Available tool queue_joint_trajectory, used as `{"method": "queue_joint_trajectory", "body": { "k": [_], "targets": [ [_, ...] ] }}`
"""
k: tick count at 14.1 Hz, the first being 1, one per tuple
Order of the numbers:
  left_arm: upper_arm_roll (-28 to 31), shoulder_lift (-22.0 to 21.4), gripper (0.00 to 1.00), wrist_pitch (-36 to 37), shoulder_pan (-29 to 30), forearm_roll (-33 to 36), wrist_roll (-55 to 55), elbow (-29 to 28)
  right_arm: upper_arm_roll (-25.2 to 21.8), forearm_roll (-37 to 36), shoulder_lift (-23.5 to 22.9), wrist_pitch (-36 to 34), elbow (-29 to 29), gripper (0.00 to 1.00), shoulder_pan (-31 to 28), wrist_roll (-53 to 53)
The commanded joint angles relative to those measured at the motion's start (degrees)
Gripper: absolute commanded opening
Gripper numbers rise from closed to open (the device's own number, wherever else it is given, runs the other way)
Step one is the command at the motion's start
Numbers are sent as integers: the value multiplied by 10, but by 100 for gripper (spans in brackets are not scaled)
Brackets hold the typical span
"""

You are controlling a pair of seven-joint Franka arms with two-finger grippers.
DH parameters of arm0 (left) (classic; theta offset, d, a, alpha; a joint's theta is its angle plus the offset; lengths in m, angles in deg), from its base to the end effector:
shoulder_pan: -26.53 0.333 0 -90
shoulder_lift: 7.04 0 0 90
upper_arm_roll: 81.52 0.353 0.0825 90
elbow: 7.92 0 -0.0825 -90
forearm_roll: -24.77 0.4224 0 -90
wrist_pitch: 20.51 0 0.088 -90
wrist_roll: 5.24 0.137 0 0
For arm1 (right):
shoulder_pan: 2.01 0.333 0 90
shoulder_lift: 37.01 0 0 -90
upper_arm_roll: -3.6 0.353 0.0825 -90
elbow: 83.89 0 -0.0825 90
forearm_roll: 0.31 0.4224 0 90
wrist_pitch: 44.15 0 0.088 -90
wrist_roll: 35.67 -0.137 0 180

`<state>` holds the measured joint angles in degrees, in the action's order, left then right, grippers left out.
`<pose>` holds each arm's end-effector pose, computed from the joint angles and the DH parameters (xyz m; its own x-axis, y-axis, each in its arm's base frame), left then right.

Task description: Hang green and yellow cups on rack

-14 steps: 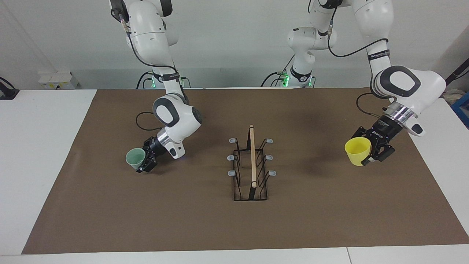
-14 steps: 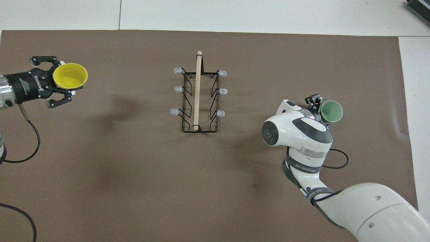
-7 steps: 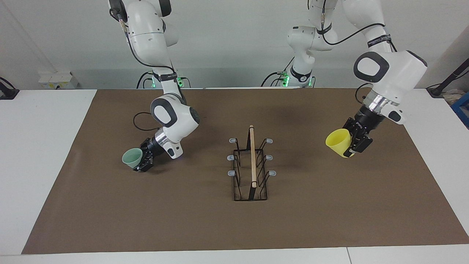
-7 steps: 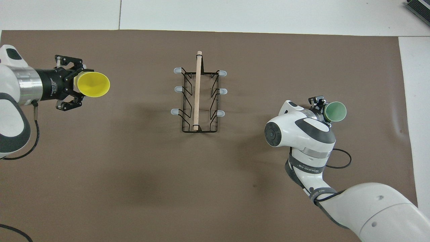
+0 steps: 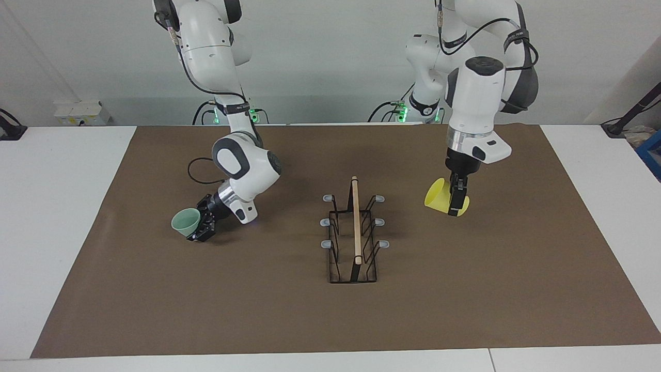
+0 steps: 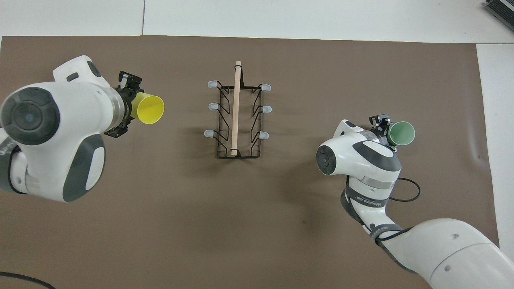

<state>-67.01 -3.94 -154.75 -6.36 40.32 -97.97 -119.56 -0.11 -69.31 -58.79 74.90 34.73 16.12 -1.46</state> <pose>0.6179 -0.1973 0.4819 0.3694 0.8973 0.2417 0.8420 -0.4332 0.3215 0.6096 0.0828 0.2314 0.0212 0.5814 -0.8134 0.9607 0.2133 0.1774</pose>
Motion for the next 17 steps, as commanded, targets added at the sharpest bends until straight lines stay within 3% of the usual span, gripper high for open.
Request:
{"method": "queue_joint_trajectory", "body": {
  "k": [1,5,7,11,17],
  "targets": [
    [8,-14,0,-11,-45,158,-103,-21,4,-4,38,-7,10,0,-8,-6],
    [8,-14,0,32,-114,308,-183,-44,4,108,82,-3,-18,0,-24,12],
    [7,-21,0,56,-134,375,-199,-55,4,199,97,-2,-53,0,-23,29],
    [7,-16,0,69,-173,440,-249,-75,5,421,113,-10,-132,0,-16,28],
    [6,-6,0,89,-217,502,-322,-90,27,537,133,26,-143,0,-18,25]
  ]
}}
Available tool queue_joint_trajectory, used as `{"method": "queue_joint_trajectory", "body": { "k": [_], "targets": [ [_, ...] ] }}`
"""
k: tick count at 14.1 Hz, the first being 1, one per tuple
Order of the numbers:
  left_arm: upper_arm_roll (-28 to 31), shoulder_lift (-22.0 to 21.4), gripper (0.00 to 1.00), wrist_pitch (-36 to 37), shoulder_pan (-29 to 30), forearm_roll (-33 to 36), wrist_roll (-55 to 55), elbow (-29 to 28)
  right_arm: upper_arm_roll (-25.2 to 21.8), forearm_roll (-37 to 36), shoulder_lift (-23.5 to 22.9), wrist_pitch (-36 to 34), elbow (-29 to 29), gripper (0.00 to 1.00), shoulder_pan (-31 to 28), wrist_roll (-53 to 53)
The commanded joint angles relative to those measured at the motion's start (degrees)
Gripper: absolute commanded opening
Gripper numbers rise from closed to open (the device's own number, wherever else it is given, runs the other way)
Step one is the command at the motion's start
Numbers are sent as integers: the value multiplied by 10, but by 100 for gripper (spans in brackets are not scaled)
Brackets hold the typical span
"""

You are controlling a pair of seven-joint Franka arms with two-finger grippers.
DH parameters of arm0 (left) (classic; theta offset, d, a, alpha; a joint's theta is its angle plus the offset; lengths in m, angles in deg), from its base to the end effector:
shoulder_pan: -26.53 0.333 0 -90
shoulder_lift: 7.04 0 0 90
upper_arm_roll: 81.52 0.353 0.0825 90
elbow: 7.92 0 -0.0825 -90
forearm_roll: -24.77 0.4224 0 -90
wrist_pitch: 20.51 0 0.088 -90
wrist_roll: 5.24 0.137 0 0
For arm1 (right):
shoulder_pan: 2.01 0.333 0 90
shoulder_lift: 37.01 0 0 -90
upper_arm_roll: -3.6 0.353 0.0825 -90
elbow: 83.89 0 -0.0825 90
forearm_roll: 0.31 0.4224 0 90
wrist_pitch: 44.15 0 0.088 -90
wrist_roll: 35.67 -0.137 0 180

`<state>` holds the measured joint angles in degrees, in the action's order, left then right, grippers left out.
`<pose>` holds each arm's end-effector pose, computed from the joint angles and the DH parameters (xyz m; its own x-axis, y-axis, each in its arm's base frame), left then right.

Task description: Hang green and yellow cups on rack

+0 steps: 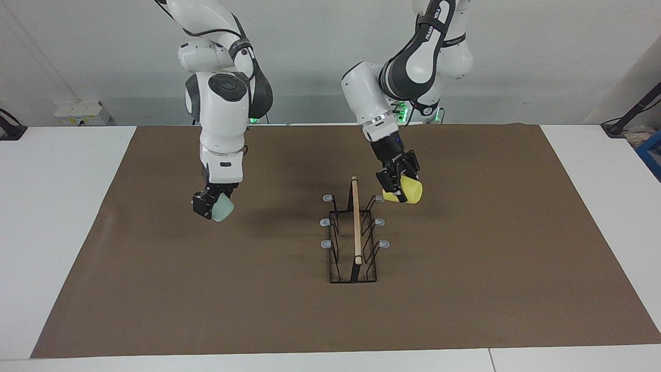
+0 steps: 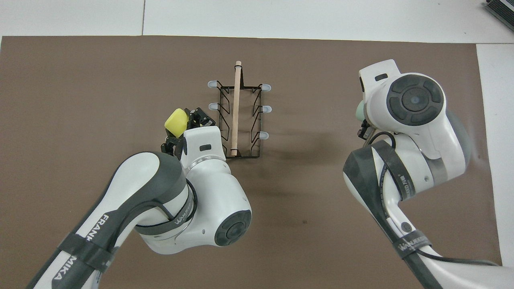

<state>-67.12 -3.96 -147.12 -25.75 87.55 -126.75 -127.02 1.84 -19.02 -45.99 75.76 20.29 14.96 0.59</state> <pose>0.5180 -0.3400 0.4242 0.3812 0.5360 0.7532 0.6171 -0.7542 0.2245 0.6453 0.1514 0.4566 0.5116 0.8531 -0.1024 0.8344 -0.4648 0.2963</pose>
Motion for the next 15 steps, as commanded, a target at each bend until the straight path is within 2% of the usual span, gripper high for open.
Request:
{"method": "queue_joint_trajectory", "body": {
  "k": [1,4,6,8,11,15],
  "targets": [
    [8,3,0,17,-33,30,-42,-16,8,55,5,27,2,0,-9,8],
    [8,23,0,30,-54,44,-61,-16,9,168,13,56,2,0,-13,62],
    [10,46,0,46,-54,65,-73,-6,7,294,24,57,2,0,-32,137],
    [10,45,0,52,-41,94,-73,-4,7,359,45,46,8,0,-49,200],
    [10,47,0,65,-32,100,-74,11,6,491,67,22,15,0,-61,259],
    [7,48,0,53,-40,96,-87,12,7,629,75,14,16,0,-76,318]
  ]
}}
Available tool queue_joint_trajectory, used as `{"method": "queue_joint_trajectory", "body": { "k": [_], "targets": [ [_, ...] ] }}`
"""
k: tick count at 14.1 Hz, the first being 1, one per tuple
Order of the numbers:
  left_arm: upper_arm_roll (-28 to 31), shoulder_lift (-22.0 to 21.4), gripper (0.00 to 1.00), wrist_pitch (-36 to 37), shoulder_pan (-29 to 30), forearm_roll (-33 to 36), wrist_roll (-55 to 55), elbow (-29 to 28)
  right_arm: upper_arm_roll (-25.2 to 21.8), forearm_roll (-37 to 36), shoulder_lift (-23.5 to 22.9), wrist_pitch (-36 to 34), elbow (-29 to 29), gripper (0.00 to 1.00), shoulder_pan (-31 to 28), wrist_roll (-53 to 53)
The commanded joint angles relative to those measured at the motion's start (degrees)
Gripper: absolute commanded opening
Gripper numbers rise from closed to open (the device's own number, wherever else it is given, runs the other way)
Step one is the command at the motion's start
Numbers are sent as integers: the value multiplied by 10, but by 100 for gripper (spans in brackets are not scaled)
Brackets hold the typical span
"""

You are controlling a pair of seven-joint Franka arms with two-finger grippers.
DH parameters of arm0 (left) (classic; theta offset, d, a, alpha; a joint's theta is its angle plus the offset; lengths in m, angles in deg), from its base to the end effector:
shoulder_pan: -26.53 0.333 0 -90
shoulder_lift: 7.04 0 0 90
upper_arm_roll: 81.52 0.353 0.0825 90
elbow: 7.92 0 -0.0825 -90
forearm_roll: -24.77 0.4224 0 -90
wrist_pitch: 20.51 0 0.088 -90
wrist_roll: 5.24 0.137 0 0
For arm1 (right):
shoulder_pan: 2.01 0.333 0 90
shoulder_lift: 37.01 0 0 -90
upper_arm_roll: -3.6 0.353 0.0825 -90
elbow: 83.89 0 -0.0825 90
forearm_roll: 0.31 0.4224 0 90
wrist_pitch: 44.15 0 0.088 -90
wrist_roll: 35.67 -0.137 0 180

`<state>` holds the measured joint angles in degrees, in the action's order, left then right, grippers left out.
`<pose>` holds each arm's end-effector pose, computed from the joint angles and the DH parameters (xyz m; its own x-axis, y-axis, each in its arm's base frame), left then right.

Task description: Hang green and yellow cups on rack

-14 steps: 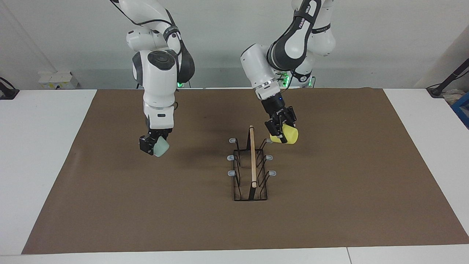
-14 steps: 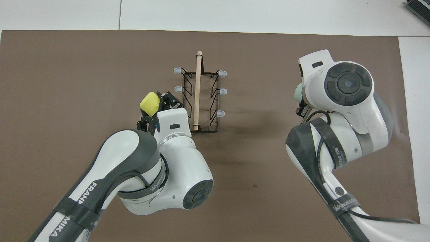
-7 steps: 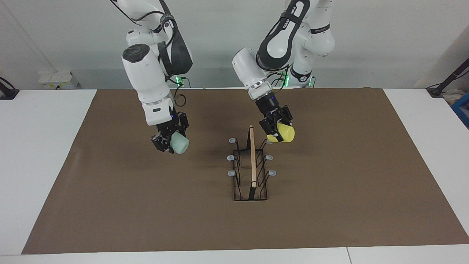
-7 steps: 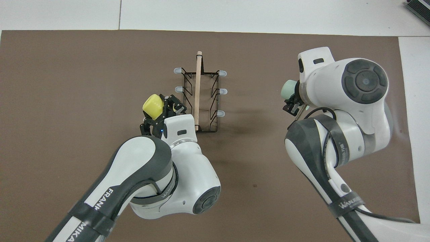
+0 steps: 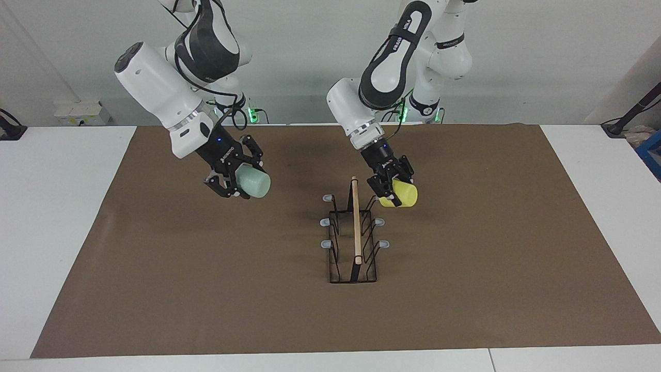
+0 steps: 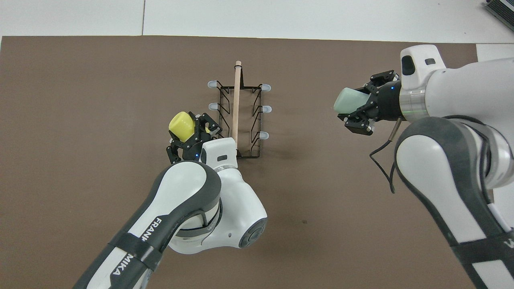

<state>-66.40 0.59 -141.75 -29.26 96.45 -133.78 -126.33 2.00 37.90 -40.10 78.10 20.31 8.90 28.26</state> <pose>0.5151 -0.3575 0.3910 0.2986 0.4338 0.8501 0.6010 -0.7774 0.1856 0.6384 0.1482 0.5387 0.4763 0.6473 0.5951 0.8504 -0.5111 -0.1247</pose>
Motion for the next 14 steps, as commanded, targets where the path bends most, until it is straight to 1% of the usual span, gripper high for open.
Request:
{"method": "queue_joint_trajectory", "body": {
  "k": [1,2,3,4,5,6,7,8,9,10,11,12,14],
  "targets": [
    [-1,3,0,-1,-7,7,-22,5,5,101,18,-27,17,0,-24,56],
    [-1,3,0,-5,-9,7,-22,5,5,127,19,-30,19,0,-26,66],
    [-1,4,4,-11,-10,7,-22,5,5,148,20,-32,19,0,-35,80],
    [-2,9,8,-13,-10,5,-22,5,5,177,23,-47,20,0,-49,102],
    [-2,12,21,-13,-11,4,-22,5,5,212,27,-74,22,0,-58,123],
    [-2,13,33,-17,-15,2,-22,5,5,235,32,-85,29,0,-72,140],
    [-2,15,50,-22,-16,0,-22,5,5,251,39,-94,40,0,-83,160],
    [-3,15,59,-22,-17,0,-22,5,5,275,48,-107,56,0,-97,188],
    [-3,15,61,-22,-25,-12,-22,5,5,303,58,-123,72,0,-113,206],
    [-3,15,64,-22,-27,-21,-22,5,5,330,67,-137,90,0,-131,226],
    [-3,15,74,-22,-27,-24,-22,6,5,363,80,-150,108,0,-148,235],
    [-3,16,81,-22,-27,-25,-21,9,5,381,85,-157,115,0,-160,238],
    [-3,16,89,-22,-27,-25,-18,14,5,411,87,-158,121,0,-171,266]
  ]
}}
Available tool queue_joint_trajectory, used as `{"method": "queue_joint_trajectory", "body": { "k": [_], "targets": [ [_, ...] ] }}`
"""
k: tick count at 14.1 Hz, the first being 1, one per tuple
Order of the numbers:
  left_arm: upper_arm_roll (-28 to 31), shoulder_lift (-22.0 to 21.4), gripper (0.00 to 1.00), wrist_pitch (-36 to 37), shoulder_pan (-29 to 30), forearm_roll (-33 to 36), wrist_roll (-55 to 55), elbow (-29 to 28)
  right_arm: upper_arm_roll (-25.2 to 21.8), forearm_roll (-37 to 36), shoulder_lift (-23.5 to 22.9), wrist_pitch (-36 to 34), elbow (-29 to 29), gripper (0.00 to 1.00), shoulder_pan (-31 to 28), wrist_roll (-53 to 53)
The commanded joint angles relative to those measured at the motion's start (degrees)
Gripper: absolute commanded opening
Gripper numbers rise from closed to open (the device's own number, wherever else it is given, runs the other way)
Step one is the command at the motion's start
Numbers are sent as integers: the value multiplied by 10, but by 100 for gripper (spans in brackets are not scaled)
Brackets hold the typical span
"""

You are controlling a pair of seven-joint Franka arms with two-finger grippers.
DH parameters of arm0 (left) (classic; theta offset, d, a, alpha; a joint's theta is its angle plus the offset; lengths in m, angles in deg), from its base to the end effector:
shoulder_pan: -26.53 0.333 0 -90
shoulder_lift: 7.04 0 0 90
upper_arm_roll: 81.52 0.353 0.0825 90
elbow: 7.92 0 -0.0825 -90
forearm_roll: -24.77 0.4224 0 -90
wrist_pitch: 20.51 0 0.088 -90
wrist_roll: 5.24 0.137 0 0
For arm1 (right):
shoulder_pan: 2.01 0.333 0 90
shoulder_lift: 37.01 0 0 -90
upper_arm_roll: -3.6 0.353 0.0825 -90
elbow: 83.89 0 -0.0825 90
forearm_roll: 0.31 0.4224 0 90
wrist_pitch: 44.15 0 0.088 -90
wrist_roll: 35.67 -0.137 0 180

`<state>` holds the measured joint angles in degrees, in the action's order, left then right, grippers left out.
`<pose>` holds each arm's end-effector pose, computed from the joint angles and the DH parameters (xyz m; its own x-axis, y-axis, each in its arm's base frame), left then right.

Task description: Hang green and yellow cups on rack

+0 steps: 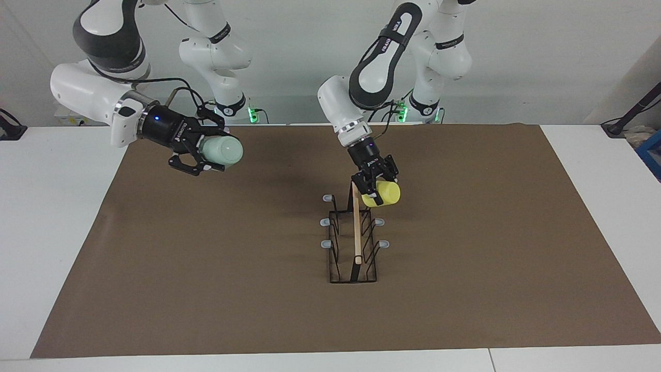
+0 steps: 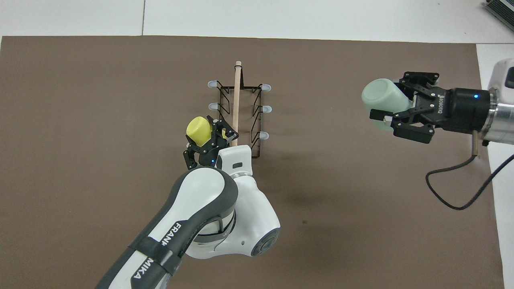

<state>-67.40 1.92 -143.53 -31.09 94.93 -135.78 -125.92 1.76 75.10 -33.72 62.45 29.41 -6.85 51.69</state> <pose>0.4968 -0.3895 0.3787 0.3277 0.4616 0.8243 0.5722 -0.7912 0.2156 0.6020 0.0325 0.5559 0.3985 0.1922 0.8968 0.8693 -0.3910 -0.3025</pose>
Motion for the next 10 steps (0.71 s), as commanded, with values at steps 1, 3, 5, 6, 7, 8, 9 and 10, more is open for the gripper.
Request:
{"method": "queue_joint_trajectory", "body": {
  "k": [1,3,5,6,7,8,9,10],
  "targets": [
    [7,2,97,-1,-10,-11,2,11,7,72,27,3,43,0,-13,52],
    [4,-2,100,2,-24,-24,5,16,7,133,30,22,69,0,-6,74],
    [4,-8,100,4,-25,-39,11,29,8,202,23,40,97,0,10,113],
    [4,-12,100,3,-20,-39,22,35,8,247,18,59,112,0,30,147],
    [4,-22,100,2,-15,-42,41,39,8,290,12,85,124,0,53,181],
    [5,-31,100,-1,-7,-51,71,40,8,333,5,114,132,0,81,218],
    [4,-38,100,-5,13,-65,111,40,8,374,-2,137,136,0,107,249],
    [4,-46,100,-11,28,-77,154,40,7,414,-8,155,139,0,137,276]
  ]
}}
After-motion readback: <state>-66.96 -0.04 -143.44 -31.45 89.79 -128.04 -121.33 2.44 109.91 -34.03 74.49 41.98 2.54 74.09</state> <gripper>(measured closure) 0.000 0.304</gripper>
